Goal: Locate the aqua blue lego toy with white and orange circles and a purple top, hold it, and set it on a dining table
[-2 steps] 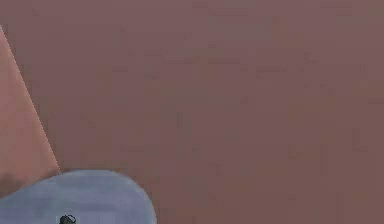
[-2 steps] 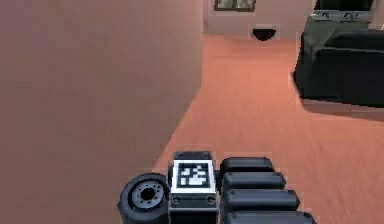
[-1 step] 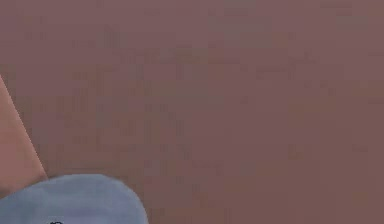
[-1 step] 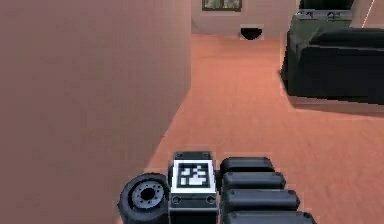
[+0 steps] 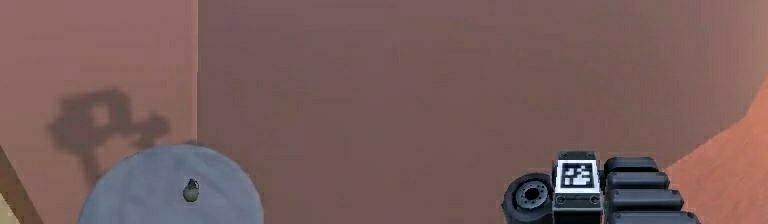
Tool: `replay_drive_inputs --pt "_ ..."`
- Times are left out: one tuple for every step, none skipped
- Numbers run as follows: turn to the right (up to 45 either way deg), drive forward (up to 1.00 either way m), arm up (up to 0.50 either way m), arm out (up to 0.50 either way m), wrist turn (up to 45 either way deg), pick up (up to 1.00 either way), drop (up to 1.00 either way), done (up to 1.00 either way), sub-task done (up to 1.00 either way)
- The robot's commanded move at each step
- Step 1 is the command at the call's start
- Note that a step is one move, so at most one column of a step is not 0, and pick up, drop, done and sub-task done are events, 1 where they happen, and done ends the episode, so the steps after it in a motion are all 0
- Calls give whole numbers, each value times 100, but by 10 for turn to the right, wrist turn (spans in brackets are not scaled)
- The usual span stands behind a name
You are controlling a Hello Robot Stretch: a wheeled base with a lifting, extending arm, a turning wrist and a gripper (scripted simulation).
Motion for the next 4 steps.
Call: replay_drive_inputs --pt "-450 0 0 0 0 0 0 0 0" --pt "-270 0 0 0 0 0 0 0 0" --pt "0 0 0 40 0 0 0 0 0" --pt "0 0 0 0 390 0 0 0 0"
